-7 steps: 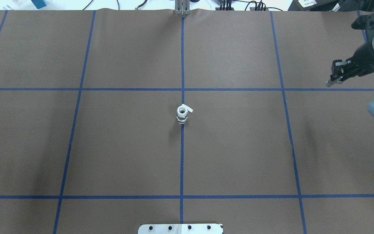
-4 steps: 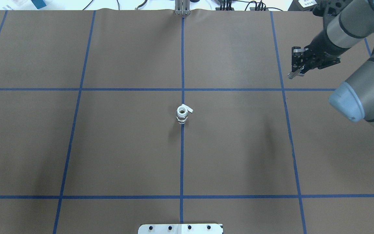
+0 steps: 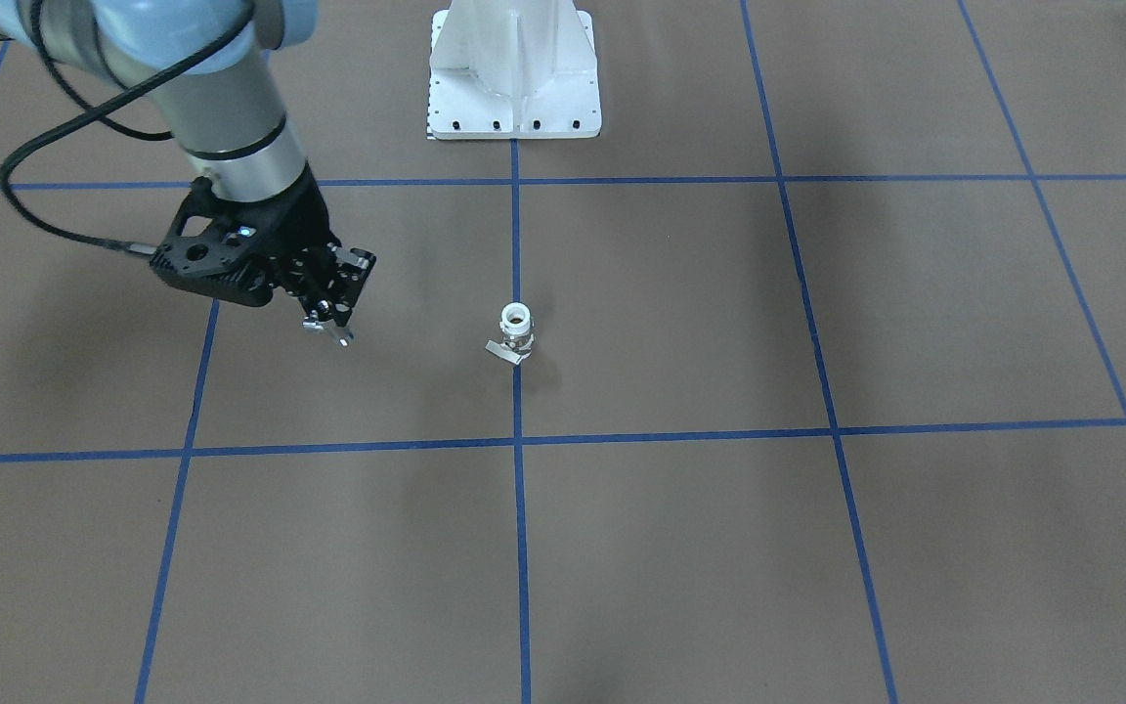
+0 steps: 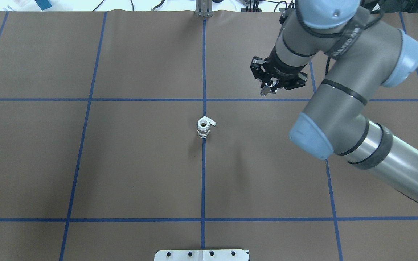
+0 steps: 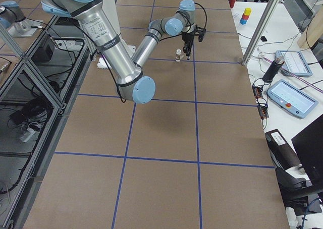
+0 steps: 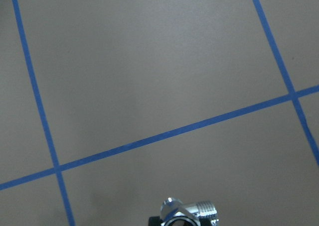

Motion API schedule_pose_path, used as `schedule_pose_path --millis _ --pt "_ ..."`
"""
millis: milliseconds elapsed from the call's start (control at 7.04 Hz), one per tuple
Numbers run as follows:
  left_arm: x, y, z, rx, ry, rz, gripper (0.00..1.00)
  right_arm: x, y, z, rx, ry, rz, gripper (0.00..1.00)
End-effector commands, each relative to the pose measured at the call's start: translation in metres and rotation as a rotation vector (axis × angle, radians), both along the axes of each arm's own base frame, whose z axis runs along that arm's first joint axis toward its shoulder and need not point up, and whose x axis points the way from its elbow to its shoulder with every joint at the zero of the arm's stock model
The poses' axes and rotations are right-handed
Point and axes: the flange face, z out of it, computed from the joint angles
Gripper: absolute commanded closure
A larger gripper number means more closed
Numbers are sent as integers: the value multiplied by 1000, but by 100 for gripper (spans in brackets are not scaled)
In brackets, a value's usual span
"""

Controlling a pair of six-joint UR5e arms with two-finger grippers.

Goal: Assemble PPR valve and pipe with both arms
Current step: 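Carry the chrome valve with the right gripper above the white pipe, then lower the chrome valve onto the top of the white pipe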

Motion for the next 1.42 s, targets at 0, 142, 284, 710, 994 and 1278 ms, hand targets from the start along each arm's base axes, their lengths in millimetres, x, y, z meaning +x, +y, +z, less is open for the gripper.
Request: schedule_pose_path --millis 0,142,284,710,994,1278 --pt "0 2 0 0 0 0 0 -73 17 -60 -140 -5 109 100" --pt "0 5 2 -3 0 -2 0 -107 8 -73 -191 21 132 100" --pt "0 5 -3 6 -1 -2 0 -130 15 -74 -189 47 143 100" --pt "0 15 -3 3 0 -2 0 -167 53 -63 -198 107 159 100" --pt "1 28 -1 -3 0 -2 0 -172 59 -67 -183 106 156 100" --pt "2 33 -2 -3 -2 0 0 -171 56 -69 -160 110 174 100"
